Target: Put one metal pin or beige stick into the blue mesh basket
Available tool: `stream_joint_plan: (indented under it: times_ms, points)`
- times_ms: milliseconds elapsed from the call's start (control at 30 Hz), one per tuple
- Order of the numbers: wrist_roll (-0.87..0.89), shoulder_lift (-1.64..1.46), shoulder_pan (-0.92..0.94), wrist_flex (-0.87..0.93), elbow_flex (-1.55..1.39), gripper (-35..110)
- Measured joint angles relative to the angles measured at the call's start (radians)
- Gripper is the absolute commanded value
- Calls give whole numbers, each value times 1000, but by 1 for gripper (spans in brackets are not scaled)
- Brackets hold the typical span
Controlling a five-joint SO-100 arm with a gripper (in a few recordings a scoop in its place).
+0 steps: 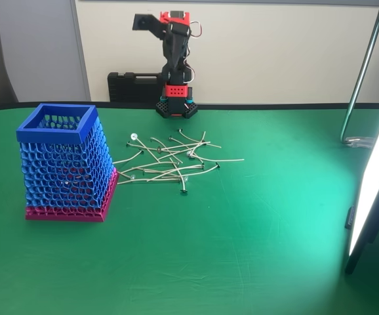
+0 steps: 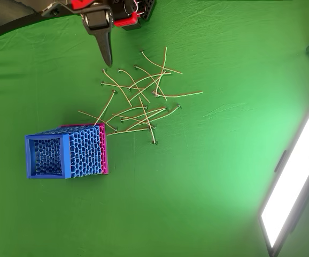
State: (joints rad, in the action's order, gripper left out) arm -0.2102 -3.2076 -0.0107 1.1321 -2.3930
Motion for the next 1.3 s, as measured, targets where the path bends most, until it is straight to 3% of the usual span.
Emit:
stream_joint_plan:
  times_ms: [700, 1300]
  points:
    - [78, -107, 0, -318, -676, 1]
    - [97, -109, 17, -265, -686, 1]
